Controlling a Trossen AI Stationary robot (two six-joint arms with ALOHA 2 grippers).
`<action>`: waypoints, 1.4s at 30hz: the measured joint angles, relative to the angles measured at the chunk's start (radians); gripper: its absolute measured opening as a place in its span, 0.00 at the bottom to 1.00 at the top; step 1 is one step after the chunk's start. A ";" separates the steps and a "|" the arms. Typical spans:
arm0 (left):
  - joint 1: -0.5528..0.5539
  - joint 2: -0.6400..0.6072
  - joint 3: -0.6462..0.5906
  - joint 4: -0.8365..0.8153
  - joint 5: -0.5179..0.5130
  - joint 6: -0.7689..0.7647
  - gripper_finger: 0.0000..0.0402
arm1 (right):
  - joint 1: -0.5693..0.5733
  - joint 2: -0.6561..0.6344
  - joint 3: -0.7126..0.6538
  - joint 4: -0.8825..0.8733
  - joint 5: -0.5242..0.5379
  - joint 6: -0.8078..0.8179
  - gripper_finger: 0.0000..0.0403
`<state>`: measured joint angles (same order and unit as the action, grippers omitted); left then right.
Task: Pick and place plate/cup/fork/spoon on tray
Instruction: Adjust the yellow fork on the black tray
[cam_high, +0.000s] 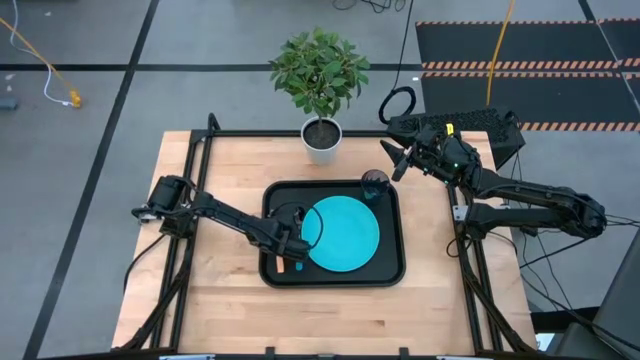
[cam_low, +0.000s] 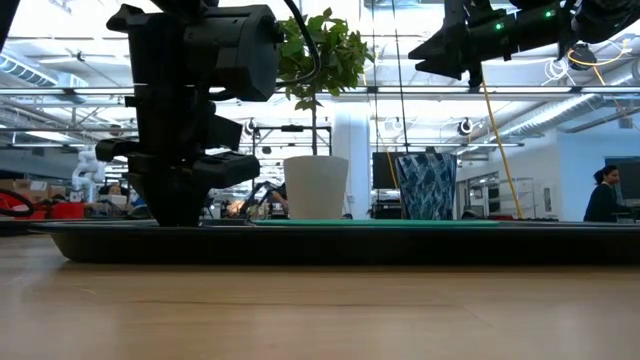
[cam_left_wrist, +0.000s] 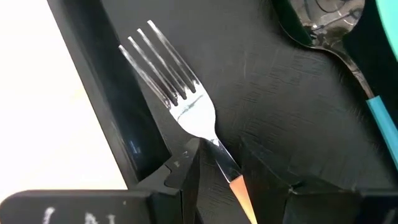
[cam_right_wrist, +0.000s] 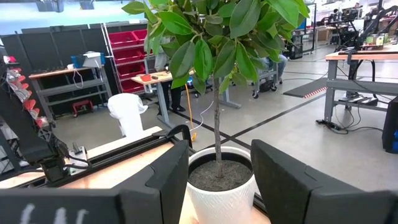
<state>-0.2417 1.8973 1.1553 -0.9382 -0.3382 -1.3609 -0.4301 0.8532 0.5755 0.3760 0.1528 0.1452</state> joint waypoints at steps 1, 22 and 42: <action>0.000 0.000 0.000 0.000 0.001 0.013 0.29 | 0.000 0.000 0.000 0.000 0.000 0.000 0.42; 0.034 -0.001 0.002 0.002 0.034 0.160 0.29 | 0.000 0.000 0.000 0.000 0.000 0.000 0.42; 0.041 -0.001 0.001 0.002 0.045 0.273 0.29 | 0.000 0.000 0.000 0.000 0.000 -0.002 0.42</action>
<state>-0.2009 1.8961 1.1564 -0.9360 -0.2928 -1.0884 -0.4297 0.8532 0.5755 0.3756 0.1528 0.1429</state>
